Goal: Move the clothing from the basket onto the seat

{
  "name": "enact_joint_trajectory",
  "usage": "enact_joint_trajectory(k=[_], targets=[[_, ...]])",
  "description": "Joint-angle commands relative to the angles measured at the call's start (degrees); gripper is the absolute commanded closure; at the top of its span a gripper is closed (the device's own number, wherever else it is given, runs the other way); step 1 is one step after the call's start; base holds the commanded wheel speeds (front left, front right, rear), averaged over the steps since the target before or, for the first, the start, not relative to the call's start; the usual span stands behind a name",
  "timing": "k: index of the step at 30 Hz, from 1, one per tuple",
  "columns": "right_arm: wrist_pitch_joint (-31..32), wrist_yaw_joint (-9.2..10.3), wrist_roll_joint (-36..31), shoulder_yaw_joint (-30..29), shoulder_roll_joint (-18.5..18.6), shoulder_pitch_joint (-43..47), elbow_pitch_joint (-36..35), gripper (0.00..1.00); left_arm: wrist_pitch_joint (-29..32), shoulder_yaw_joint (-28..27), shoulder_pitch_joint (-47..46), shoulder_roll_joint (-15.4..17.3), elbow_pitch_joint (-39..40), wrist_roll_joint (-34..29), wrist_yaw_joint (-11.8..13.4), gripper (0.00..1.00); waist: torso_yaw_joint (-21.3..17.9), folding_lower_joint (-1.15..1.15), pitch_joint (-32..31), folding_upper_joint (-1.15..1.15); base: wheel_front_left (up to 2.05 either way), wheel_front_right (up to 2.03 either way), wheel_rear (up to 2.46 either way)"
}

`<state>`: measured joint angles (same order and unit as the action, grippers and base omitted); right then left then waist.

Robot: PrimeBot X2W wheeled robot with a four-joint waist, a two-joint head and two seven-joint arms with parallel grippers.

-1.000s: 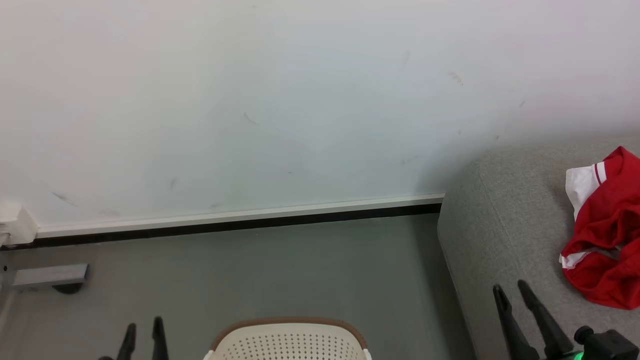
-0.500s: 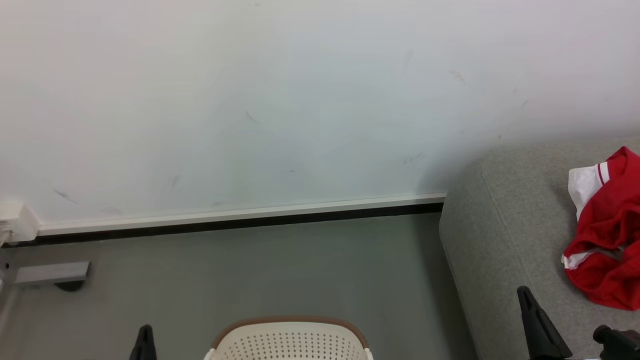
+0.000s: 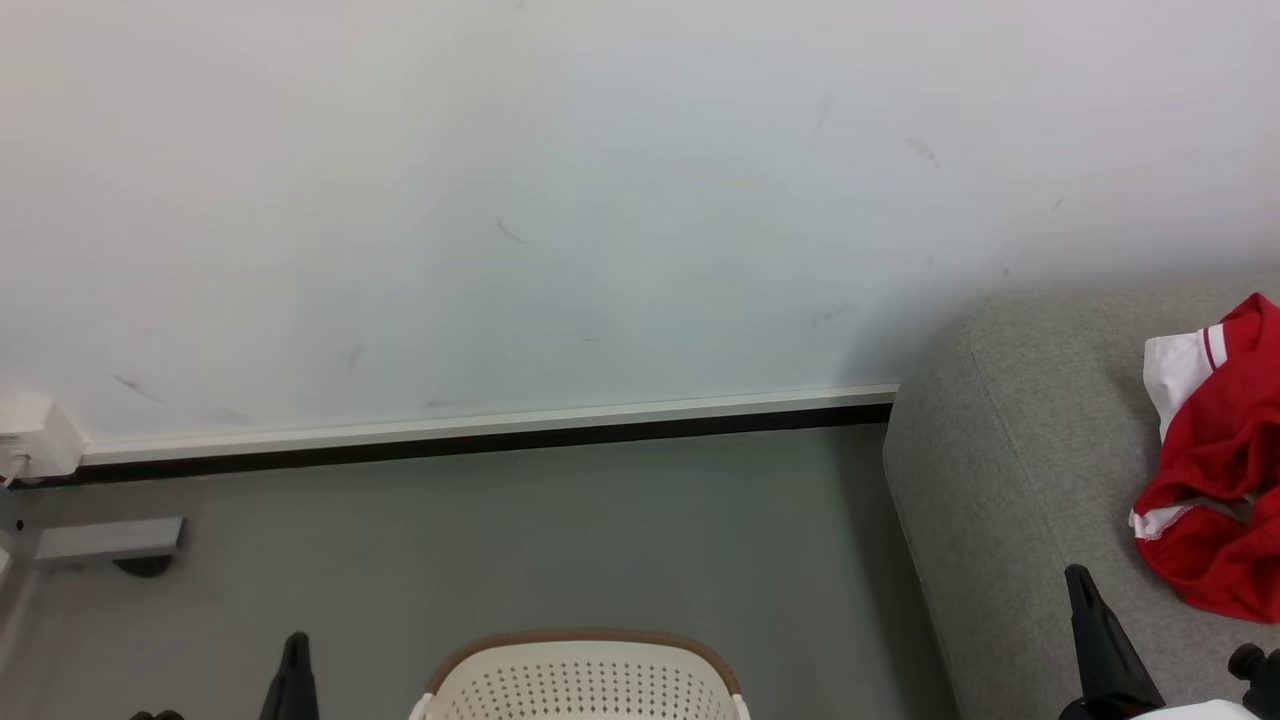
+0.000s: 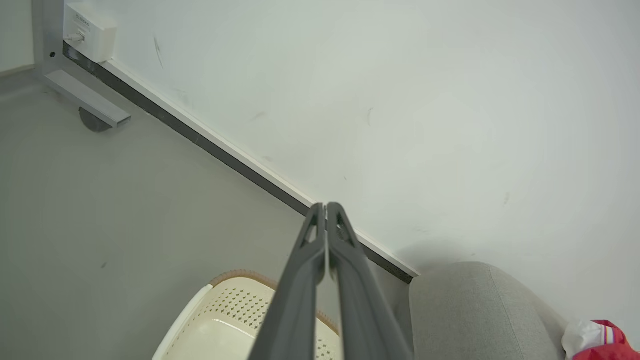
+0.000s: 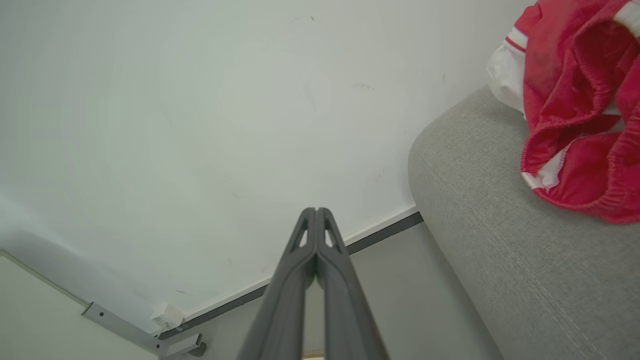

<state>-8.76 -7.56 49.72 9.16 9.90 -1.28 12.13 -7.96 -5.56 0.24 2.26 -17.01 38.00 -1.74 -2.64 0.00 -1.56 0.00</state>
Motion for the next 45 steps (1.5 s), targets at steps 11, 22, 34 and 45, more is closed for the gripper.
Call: enact_joint_trajectory(k=[11,22,34,45], targets=[[2.30,0.04,8.06,-2.60,-0.71,-2.49,-0.17,1.00,2.56,-0.39,-2.37,0.48,1.25,10.00,-1.06,1.00,0.30,0.00,0.17,0.00,0.00,0.00,0.00],[4.22,0.05,14.52,-4.49,-1.54,-3.04,0.22,1.00,4.69,-0.51,-3.26,0.55,1.58,17.74,-1.92,1.00,0.60,0.00,0.35,0.00,0.00,0.00,0.00],[6.17,0.07,20.84,-6.37,-2.23,-3.64,0.64,1.00,6.79,-0.66,-4.11,0.61,1.88,25.32,-2.72,1.00,0.92,0.00,0.54,0.00,0.00,0.00,0.00],[7.76,0.08,25.91,-7.92,-2.96,-3.97,0.99,1.00,8.53,-0.76,-4.78,0.65,2.07,31.55,-3.39,1.00,1.22,0.00,0.72,0.00,0.00,0.00,0.00]])
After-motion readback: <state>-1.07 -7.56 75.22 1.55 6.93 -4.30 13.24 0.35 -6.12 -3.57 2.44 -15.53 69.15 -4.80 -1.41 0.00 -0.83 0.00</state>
